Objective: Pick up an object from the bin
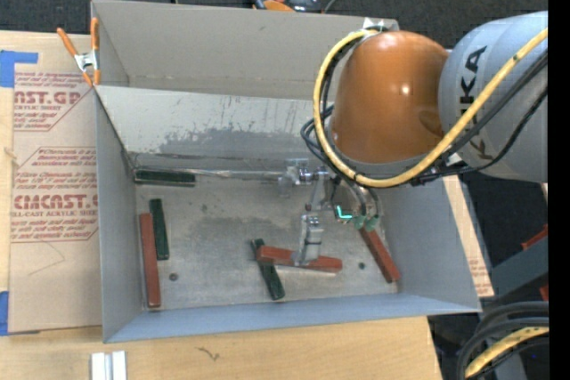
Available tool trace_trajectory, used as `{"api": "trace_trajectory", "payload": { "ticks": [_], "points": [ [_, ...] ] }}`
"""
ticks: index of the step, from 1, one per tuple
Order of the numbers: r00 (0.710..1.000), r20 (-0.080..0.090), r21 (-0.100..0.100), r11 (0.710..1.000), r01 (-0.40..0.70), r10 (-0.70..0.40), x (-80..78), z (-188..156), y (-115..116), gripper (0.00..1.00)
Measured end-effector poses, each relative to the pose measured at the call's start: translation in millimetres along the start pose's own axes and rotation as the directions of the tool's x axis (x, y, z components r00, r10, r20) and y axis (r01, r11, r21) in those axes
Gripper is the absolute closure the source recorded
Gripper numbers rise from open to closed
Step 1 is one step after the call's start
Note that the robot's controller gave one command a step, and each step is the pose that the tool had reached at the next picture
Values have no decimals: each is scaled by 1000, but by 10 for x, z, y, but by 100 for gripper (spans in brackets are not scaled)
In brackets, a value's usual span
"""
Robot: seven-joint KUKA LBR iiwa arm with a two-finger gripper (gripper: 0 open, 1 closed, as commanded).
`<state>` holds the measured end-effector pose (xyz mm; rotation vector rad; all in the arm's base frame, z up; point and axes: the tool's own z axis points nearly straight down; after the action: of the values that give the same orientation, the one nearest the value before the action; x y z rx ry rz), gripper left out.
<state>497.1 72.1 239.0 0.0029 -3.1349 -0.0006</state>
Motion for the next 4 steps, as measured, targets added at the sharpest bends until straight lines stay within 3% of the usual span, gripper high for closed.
{"api": "trace_trajectory", "payload": {
  "ticks": [1,2,3,4],
  "points": [
    [947,1,1,947,321,-321,-113,1714,-131,0],
    [965,7,4,965,263,-263,-217,1668,-661,0],
    [963,7,1,963,268,-268,-212,1670,-629,100],
    [650,5,5,650,760,-760,-171,1693,-737,100]
  ]
}}
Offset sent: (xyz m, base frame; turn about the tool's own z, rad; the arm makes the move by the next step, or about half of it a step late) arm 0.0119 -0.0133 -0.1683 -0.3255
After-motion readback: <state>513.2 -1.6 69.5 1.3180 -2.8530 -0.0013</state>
